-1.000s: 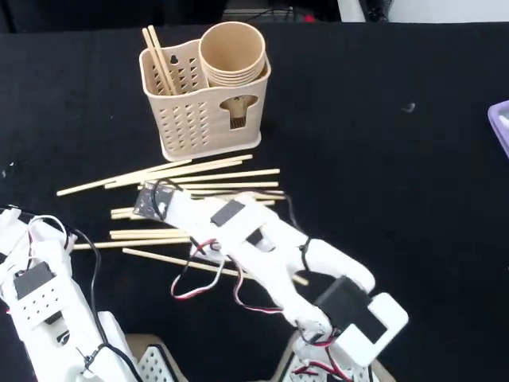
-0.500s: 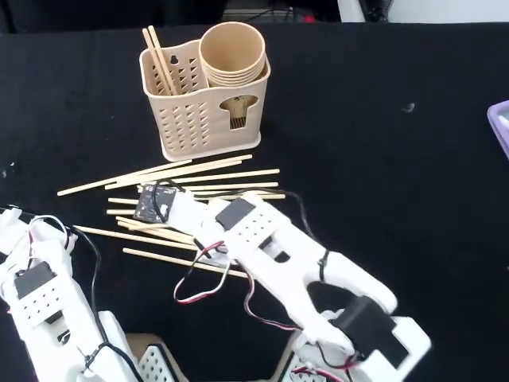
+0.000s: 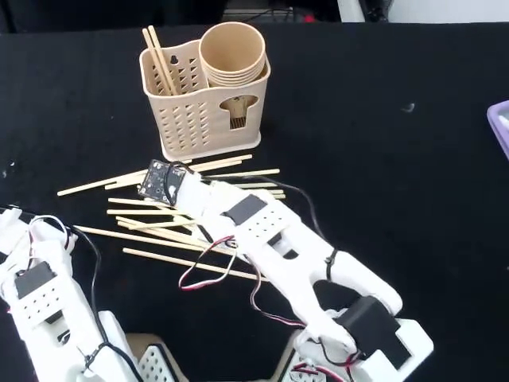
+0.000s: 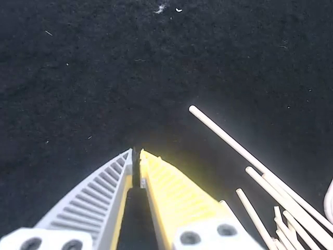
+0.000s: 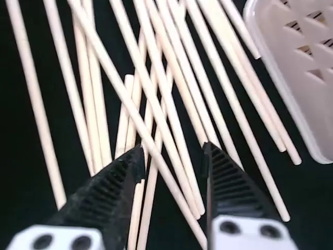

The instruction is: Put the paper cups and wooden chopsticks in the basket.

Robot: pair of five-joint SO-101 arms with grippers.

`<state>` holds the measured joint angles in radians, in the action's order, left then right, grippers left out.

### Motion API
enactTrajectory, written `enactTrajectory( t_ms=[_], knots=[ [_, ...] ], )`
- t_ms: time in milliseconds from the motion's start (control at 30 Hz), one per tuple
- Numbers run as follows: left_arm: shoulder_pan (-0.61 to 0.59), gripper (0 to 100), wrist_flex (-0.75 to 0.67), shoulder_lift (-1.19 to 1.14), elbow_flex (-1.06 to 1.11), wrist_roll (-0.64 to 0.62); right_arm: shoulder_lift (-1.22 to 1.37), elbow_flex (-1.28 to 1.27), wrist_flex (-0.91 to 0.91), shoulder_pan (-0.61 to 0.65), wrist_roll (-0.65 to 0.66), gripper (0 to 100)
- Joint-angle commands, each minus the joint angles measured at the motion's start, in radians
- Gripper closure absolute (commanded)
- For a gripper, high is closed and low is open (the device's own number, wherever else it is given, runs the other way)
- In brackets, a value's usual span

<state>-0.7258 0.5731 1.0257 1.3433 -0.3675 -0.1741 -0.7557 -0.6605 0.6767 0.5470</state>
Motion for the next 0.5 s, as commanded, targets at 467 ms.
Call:
enactTrajectory(
  t_ms=[467],
  knots=[
    [-0.001, 97, -0.003, 0.018, -0.059, -0.008, 0.254, 0.137, 0.034, -0.012, 0.041, 81.8]
  ],
)
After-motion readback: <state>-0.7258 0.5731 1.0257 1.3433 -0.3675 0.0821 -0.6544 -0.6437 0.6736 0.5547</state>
